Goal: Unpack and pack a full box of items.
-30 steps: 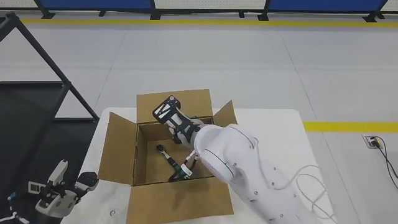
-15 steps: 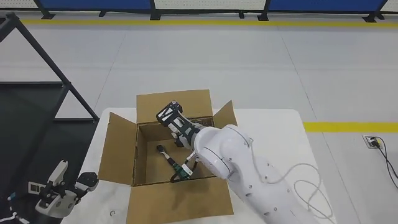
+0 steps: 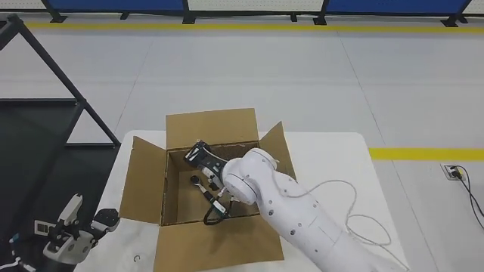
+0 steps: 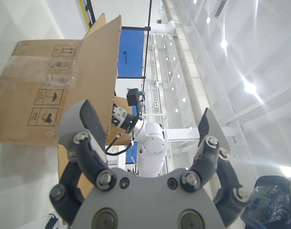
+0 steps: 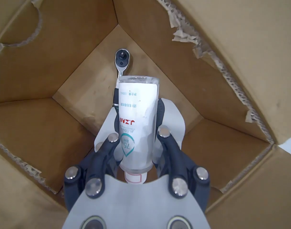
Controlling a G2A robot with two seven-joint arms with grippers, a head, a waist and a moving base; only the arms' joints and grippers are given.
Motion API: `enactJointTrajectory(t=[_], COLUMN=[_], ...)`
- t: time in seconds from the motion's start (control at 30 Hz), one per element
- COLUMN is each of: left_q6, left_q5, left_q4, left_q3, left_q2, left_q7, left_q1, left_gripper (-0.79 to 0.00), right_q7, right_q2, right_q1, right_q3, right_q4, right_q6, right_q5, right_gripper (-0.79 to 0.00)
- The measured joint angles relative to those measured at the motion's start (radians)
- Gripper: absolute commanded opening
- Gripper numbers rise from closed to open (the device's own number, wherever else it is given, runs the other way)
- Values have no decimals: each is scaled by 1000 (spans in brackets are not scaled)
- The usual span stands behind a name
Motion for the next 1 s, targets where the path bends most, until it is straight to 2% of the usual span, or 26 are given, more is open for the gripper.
enactJointTrajectory(t=[0.23, 0.5, 0.57, 0.6, 0.77, 1.0], left_q6=[0, 0, 0, 0, 0, 0], left_q5=[0, 0, 0, 0, 0, 0], left_q4=[0, 0, 0, 0, 0, 0], left_q3=[0, 0, 0, 0, 0, 0], left_q2=[0, 0, 0, 0, 0, 0], left_q7=[0, 0, 0, 0, 0, 0], left_q1=[0, 0, 0, 0, 0, 0], left_gripper=[0, 0, 0, 0, 0, 0], right_q7=[-84, -198, -213, -219, -247, -274], right_q2=[-71, -134, -149, -154, -182, -207], right_q1=[57, 91, 98, 100, 110, 126], right_q3=[-65, -92, -93, -95, -95, -89], right_q4=[238, 431, 470, 485, 557, 621], right_q6=[-20, -13, -17, -16, -24, -34], right_q5=[37, 55, 65, 67, 81, 92], right_gripper=[-785, -785, -659, -674, -634, -542])
